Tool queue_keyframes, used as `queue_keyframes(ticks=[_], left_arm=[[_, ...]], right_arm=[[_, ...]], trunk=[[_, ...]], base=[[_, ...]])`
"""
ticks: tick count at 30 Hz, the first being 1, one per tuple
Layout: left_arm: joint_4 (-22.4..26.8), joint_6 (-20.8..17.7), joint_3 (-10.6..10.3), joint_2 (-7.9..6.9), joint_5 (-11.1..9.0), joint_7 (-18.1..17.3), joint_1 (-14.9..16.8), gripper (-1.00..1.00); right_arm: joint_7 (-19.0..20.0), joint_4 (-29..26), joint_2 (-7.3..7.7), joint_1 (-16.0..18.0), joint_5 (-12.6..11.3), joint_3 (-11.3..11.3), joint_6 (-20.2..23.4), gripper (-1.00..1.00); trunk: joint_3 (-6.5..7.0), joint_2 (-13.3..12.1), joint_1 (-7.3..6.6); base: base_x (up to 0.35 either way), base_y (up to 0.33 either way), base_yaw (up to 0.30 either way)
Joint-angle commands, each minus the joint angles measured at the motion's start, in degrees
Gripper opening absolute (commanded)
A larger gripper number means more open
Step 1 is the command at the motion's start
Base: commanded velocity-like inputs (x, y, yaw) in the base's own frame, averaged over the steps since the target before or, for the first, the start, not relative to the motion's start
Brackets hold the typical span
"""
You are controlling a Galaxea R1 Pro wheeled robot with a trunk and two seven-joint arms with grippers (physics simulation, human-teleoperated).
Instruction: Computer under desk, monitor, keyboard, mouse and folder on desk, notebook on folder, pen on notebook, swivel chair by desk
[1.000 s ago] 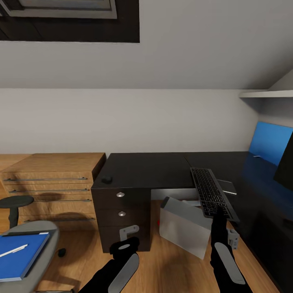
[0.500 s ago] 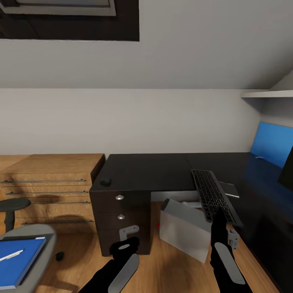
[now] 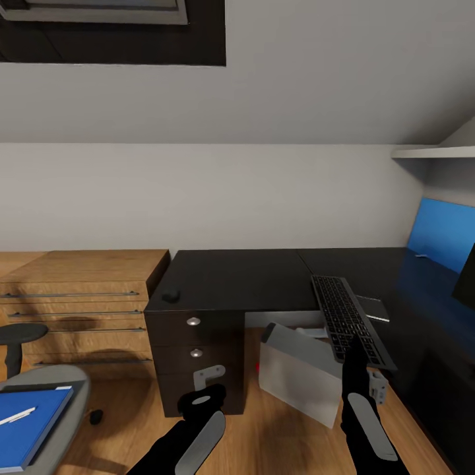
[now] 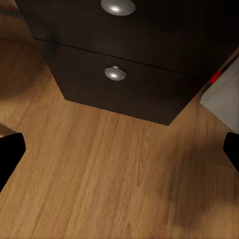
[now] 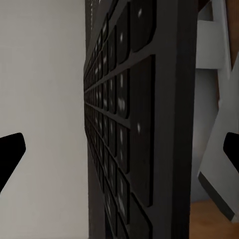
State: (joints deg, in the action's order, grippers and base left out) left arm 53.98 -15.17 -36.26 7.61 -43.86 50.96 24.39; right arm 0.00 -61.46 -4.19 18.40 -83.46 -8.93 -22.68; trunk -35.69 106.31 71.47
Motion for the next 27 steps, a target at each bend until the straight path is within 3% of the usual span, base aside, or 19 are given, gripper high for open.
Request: queue_keyframes(ticks=[1,7,8,23,27], left_arm=[[0.1,-0.3,-0.1,-0.04,-0.2,0.4,0.1,1.00],[0.1,-0.3,-0.1,-0.05,-0.2,0.4,0.1,1.00],[0.1,-0.3,-0.1,-0.05,-0.2,0.4,0.1,1.00],[0.1,-0.3,-0.2,0.03,-0.2,0.4,0.1,1.00],[0.1,-0.3,-0.2,0.04,-0.1,0.4,0.1,1.00]], right_arm=[[0.0,-0.1,-0.03,0.0,-0.4,0.0,-0.1,1.00],[-0.1,-0.1,-0.03,0.0,-0.4,0.0,-0.1,1.00],[-0.1,-0.1,-0.03,0.0,-0.4,0.0,-0.1,-1.00],[-0.1,-0.1,-0.03,0.0,-0.3,0.1,0.1,-1.00],[-0.1,-0.1,-0.03,0.0,-0.3,0.1,0.1,-1.00]], trunk=[[-0.06,0.0,-0.01],[-0.06,0.0,-0.01],[-0.06,0.0,-0.01],[-0.06,0.0,-0.01],[0.66,-1.6,-0.88]], base=[[0.000,0.000,0.000],[0.000,0.000,0.000],[0.000,0.000,0.000],[0.000,0.000,0.000],[0.000,0.000,0.000]])
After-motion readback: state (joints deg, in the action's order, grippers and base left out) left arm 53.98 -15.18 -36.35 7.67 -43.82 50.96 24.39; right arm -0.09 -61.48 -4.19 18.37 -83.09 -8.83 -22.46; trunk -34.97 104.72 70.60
